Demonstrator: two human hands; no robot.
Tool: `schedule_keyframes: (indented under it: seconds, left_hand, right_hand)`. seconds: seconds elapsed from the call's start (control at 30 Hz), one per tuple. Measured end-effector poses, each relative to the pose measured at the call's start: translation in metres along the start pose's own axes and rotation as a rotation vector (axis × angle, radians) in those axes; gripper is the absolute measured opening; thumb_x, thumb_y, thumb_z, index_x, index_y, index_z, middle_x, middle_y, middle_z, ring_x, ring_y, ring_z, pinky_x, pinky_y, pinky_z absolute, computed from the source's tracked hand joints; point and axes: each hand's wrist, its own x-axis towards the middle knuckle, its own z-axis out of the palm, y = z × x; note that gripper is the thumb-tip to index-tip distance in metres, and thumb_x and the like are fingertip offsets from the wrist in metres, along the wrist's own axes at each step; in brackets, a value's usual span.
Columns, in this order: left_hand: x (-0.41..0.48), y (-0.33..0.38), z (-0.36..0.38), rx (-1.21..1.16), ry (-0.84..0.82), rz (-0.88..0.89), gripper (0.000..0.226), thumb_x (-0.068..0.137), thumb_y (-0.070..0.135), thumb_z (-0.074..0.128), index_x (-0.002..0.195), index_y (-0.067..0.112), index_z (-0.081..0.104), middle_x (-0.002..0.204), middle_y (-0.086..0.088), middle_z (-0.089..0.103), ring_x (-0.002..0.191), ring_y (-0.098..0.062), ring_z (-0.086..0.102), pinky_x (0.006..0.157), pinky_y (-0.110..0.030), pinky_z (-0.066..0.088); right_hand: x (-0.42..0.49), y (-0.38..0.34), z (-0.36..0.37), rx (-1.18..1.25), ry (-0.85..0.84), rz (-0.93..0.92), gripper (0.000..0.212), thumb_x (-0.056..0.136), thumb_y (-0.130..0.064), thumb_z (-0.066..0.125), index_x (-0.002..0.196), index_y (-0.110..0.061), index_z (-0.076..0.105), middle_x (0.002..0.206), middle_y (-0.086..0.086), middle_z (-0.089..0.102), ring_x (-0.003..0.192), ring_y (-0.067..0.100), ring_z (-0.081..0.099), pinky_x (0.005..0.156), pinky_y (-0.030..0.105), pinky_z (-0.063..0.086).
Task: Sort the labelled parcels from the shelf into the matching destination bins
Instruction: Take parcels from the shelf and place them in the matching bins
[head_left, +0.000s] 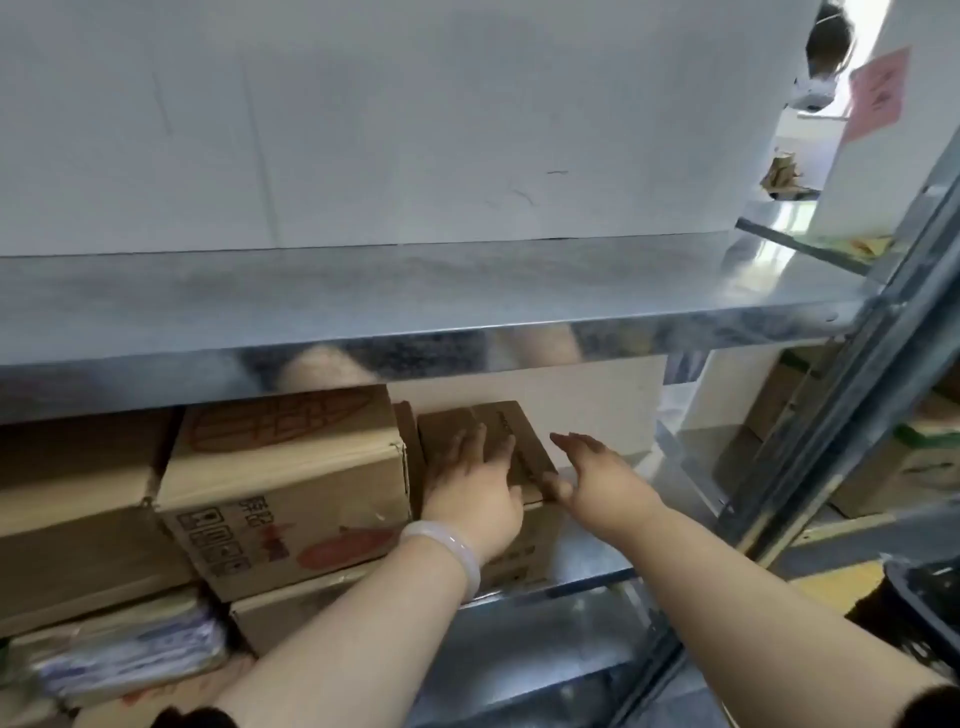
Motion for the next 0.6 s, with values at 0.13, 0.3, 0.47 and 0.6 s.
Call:
schedule_keyframes:
  seconds: [0.13,0.3,0.47,0.6]
  left_hand:
    - [0.006,-0.003,0.000,0.005,-0.054,-0.121,0.061,0.102,0.038,0.040,0.157,0.032,0.015,0.167,0.001,-0.002,0.153,-0.021,-0.003,0.121,-0.040,0.006]
    - [0.007,0.000,0.007,-0.033,-0.019,-0.224,0.060,0.101,0.043,0.040,0.157,0.032,0.019,0.166,0.004,0.002,0.152,-0.018,0.000,0.121,-0.036,0.007]
    - [0.003,0.007,0.008,-0.073,0.012,-0.360,0.068,0.097,0.055,0.045,0.156,0.035,0.017,0.166,0.002,-0.001,0.152,-0.022,-0.002,0.123,-0.040,0.009]
    - [0.005,0.021,0.008,-0.163,-0.044,-0.484,0.077,0.093,0.060,0.049,0.156,0.039,0.011,0.166,-0.005,-0.007,0.151,-0.034,0.006,0.121,-0.044,0.020]
  right_hand:
    - [0.021,-0.003,0.007,0.150,-0.085,-0.043,0.065,0.095,-0.040,0.055,0.152,-0.022,0.029,0.155,0.006,0.033,0.140,0.025,0.033,0.113,0.032,0.026]
    - [0.031,0.001,0.022,0.680,-0.285,0.062,0.078,0.092,-0.033,0.063,0.154,-0.030,0.016,0.146,0.004,0.047,0.123,0.020,0.052,0.099,0.028,0.044]
    - [0.036,0.016,0.027,0.908,-0.313,0.215,0.078,0.092,-0.026,0.063,0.155,-0.024,0.017,0.135,0.007,0.058,0.114,0.025,0.061,0.095,0.038,0.051]
    - [0.030,0.024,0.018,0.976,-0.315,0.221,0.044,0.094,-0.017,0.059,0.136,-0.024,0.051,0.113,0.002,0.069,0.096,0.020,0.067,0.072,0.030,0.053]
